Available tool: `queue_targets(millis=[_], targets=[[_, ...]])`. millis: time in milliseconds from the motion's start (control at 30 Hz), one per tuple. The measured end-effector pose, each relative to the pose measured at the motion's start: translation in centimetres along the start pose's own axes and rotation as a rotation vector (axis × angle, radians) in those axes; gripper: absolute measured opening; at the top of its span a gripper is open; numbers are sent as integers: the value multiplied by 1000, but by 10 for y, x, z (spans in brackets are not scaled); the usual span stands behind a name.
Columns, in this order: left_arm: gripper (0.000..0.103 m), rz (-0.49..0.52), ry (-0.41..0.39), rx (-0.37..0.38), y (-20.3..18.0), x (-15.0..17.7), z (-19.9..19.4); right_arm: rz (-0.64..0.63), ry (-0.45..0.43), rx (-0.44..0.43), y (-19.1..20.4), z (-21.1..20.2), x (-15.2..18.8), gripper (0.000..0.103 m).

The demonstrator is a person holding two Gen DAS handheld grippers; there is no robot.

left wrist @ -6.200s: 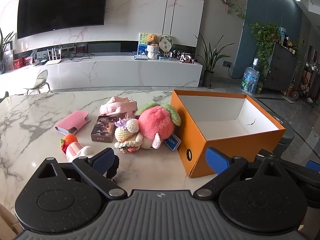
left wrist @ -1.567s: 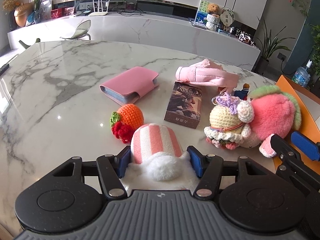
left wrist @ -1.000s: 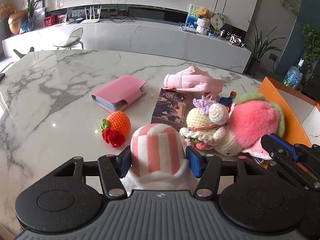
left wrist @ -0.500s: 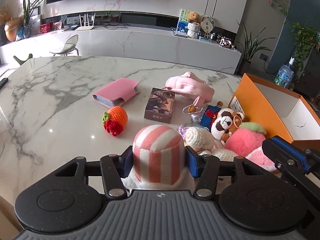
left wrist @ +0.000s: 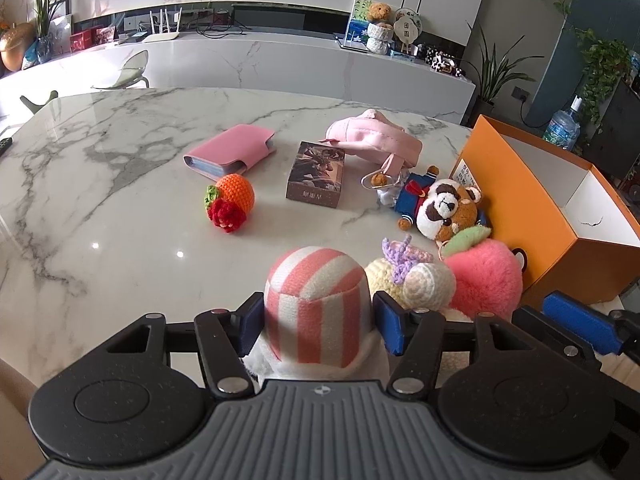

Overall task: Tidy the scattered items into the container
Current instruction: 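Grasp the crocheted cream doll with the right tool while the left tool holds the bunny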

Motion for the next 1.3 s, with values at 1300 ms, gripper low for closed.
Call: queue_targets(millis=[1300], targets=[[92, 63, 199, 36, 17, 15, 43, -23, 246, -180, -2, 83, 27, 64]])
Point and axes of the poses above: each gripper's, at about its wrist camera, not at the fingertips, and z roughly the way its jaws point, y to its left, x to its underside, the point moved 5 cm from there along z, roughly the way its jaws point, and after that the axes turned 13 degrees about z, right-handed, at the moved point
